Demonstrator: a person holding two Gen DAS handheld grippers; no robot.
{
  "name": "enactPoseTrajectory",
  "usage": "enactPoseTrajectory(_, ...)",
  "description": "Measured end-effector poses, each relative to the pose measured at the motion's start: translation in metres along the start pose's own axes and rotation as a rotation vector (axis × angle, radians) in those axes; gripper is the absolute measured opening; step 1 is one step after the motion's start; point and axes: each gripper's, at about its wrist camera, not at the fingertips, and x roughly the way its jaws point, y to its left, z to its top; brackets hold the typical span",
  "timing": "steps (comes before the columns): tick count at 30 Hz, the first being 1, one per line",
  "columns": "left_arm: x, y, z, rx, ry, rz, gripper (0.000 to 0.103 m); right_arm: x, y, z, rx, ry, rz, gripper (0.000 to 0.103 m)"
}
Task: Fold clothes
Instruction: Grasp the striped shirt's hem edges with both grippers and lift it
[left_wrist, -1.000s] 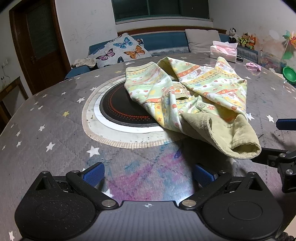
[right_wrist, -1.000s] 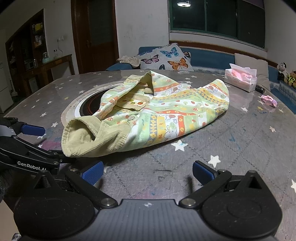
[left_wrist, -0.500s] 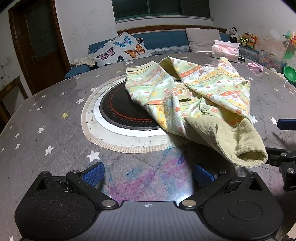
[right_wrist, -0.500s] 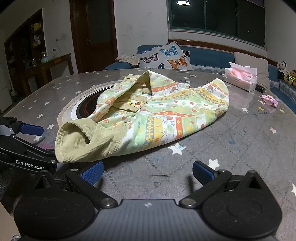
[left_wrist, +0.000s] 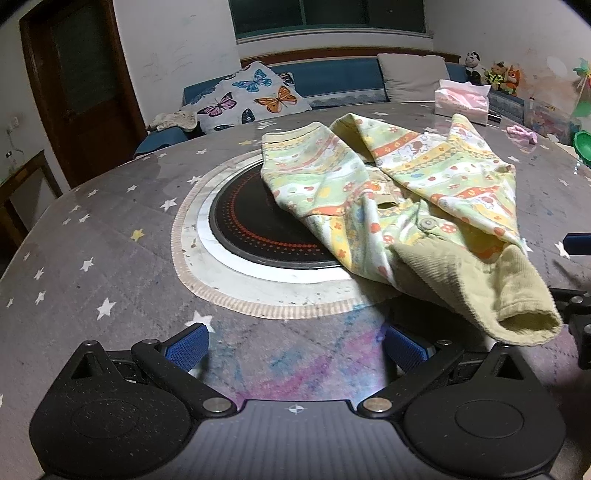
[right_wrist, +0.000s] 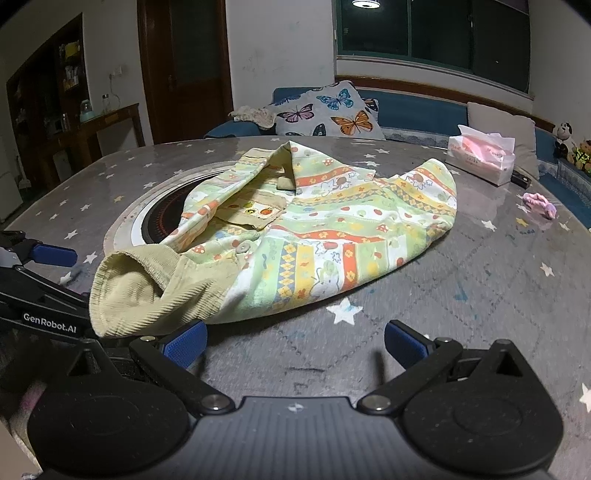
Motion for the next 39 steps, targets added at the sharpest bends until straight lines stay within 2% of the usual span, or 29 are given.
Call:
enactPoseTrajectory(6,0.001,0.012,0.009,-0.017,-0.009,0.033,0.103,0.001,-0.004,0.007,-0.015,0.004,-0.008,0.103)
enactPoseTrajectory(14,0.002,0.026,0.036,-0.012,-0.063,0.069,0.103,-0.008,-0.016,0.021,-0.05,0.012,-0.001,0.103)
enactPoseTrajectory(20,0.01,0.026,0.066,0.015,-0.115,0.038,0.103,-0.003,-0.032,0.049,-0.054,-0.01,0.011,0.103)
enactPoseTrajectory(25,0.026,0.019,0.094,0.041,-0.139,-0.003,0.099,0.026,-0.041,0.08,-0.081,-0.013,0.01,0.103)
enactPoseTrajectory(33,0.059,0.009,0.133,0.06,-0.14,-0.091,0.087,0.079,-0.057,0.127,-0.071,0.004,0.034,0.092)
enactPoseTrajectory(39,0.092,0.005,0.159,0.055,-0.11,-0.158,0.084,0.126,-0.066,0.153,-0.066,0.026,0.046,0.083)
